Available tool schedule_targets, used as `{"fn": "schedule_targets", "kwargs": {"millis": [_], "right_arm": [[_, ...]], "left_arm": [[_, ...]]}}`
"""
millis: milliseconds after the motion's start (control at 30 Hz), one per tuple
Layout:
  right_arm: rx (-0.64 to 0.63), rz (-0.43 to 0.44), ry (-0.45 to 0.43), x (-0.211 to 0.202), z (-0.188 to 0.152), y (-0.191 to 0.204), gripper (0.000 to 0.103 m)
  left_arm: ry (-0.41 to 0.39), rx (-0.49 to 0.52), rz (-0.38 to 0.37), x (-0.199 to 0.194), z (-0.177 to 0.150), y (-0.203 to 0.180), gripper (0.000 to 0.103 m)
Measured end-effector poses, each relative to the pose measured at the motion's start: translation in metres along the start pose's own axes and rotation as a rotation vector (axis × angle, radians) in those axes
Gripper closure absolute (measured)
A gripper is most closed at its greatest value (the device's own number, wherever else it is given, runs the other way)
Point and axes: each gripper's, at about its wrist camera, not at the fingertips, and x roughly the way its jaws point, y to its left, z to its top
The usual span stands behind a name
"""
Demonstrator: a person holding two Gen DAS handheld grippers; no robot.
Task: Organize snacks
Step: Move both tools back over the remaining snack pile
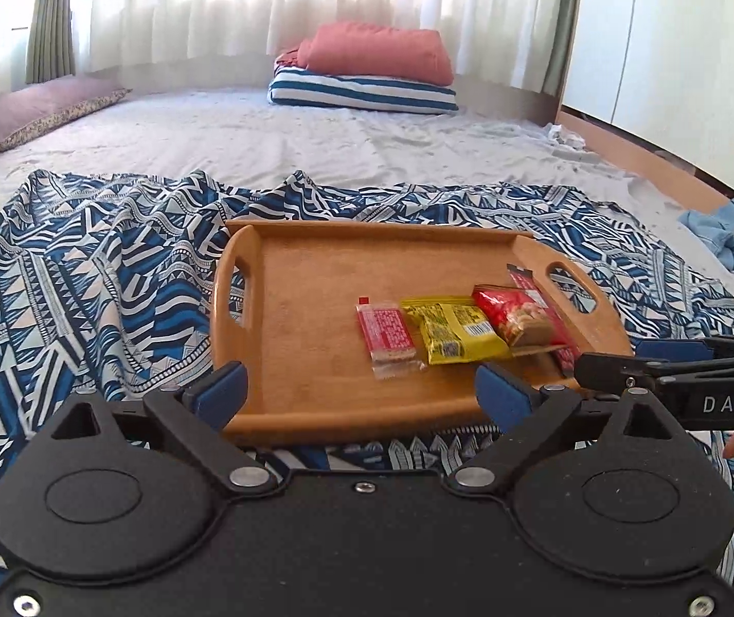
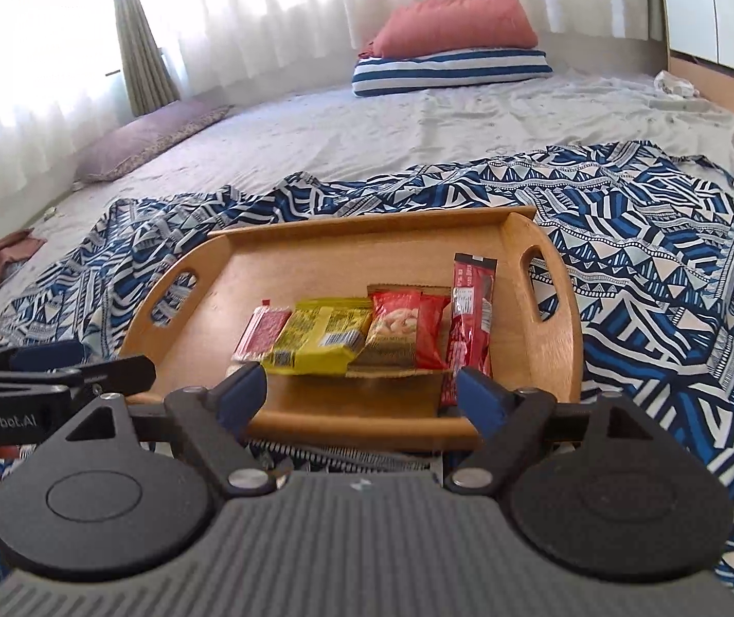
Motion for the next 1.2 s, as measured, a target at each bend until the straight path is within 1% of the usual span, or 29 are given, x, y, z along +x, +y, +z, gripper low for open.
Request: {"fn": "schedule_targets", "kwargs": {"millis": [233,467,600,667,900,1067,1200], "right_arm": [[-0.074,-0.019,-0.020,-0.026,-0.030,0.011,0.012],[-0.117,-0.045,-0.036,-0.042,-0.057,0.018,0.012],[-0.126,-0.056,-0.049,-0.050,-0.069,0.020,0.011],[-0.128,-0.060,-0.052,-0.054,-0.074,0.019,0.011],[-0.138,-0.076,-0.057,-0.061,-0.086,0.020,0.011],[-0.133,-0.077,-0.070,-0.065,-0.093,0.021,0.011],[-0.147,-0.085,-0.076,-0.067,-0.098,0.024,0.011]], "left_arm": [[-0.057,0.059,0.005,-0.037,-0.025,-0.009,0.005],[-0.063,0.110,0.006,-0.058,-0.051,-0.018,0.005],[-0.041,0.087,0.002,-0.069,-0.061,-0.019,0.005],[-0.031,0.070,0.014,-0.077,-0.064,-0.018,0.005],[-0.059,0.085,0.057,-0.106,-0.065,-0.022,0.004],[-0.058,0.035,0.064,-0.120,-0.069,-0.018,0.004],[-0.069,0.014,0.093,-0.124,-0.076,-0.014,0.004]]}}
